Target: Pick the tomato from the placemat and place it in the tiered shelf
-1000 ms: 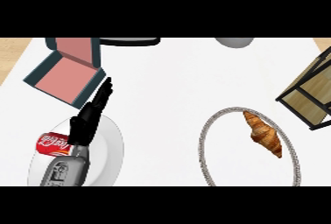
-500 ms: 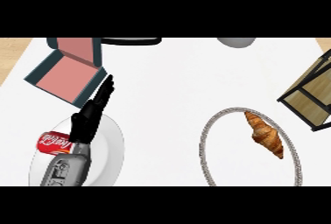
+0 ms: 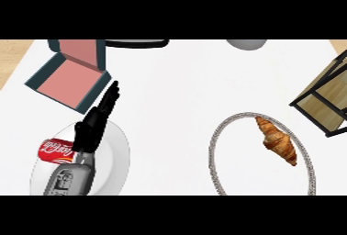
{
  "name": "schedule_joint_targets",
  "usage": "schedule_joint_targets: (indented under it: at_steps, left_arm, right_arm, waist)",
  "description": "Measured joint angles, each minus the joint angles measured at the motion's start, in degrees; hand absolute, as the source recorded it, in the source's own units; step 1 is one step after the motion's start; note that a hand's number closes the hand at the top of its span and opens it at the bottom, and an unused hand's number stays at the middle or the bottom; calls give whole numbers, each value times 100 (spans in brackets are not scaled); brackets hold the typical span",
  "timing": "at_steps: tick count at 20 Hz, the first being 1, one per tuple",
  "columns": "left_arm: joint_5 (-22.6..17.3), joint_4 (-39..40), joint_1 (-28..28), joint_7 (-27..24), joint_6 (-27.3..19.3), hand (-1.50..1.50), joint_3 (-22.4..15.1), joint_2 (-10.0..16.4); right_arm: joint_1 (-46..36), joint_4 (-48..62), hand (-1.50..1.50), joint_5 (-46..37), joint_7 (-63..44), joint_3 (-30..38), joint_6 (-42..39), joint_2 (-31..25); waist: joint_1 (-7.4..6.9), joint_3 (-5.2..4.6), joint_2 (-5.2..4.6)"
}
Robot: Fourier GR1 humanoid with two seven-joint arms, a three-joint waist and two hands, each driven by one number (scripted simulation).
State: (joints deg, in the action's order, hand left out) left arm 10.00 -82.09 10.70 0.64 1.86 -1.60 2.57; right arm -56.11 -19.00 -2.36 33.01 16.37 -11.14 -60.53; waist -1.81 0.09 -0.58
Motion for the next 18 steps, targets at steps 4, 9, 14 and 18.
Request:
schedule_joint_targets:
  at_steps: [4,9,14,18]
  left_arm:
    - [-48,-54,45,81,66,0,48,65]
    - [-1,-125,-19,88,13,0,-10,4]
    - [26,-212,59,222,-18,0,-41,-28]
    - [-13,-238,52,235,29,0,-9,14]
  right_arm:
    - [-168,233,-150,51,-40,77,-496,-90]
    - [-471,360,-150,185,-312,228,-1057,-285]
    - [-945,710,-150,630,-1044,700,-1272,-552]
    - [-1104,1004,-150,923,-1607,1045,-1349,-1032]
  waist:
    - [-8,0,-5]
    - [3,-1,1]
    - [-12,0,-4]
    - [-32,4,-24]
